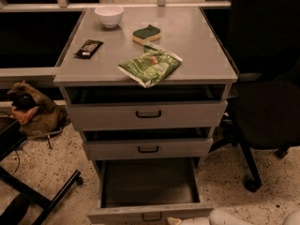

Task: Close bottom drawer

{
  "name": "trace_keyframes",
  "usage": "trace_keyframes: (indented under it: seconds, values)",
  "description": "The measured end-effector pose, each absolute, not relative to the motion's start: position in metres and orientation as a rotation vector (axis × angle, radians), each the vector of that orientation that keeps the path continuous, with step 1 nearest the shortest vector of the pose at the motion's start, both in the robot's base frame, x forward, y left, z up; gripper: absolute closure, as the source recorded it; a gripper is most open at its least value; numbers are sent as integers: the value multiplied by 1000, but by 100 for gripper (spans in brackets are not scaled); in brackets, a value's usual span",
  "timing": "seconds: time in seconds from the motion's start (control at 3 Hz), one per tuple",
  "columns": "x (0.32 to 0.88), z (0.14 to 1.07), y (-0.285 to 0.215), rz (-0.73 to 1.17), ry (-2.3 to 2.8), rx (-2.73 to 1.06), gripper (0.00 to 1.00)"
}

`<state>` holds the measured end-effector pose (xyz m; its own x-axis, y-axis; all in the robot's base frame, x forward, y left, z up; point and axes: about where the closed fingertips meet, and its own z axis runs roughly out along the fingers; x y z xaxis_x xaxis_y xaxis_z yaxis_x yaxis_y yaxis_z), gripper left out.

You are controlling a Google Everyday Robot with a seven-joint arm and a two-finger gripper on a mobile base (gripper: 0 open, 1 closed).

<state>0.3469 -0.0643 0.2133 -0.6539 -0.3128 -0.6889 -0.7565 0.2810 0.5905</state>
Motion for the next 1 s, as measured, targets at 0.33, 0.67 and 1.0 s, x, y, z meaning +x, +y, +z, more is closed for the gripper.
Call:
trace_keyframes:
  seconds: [0.33, 0.67, 1.0]
  values:
    - [347, 213, -64, 1344, 2114, -960, 0]
    - [353, 208, -59, 1344, 2097, -978, 0]
    - [375, 201, -51, 1335, 2051, -984, 0]
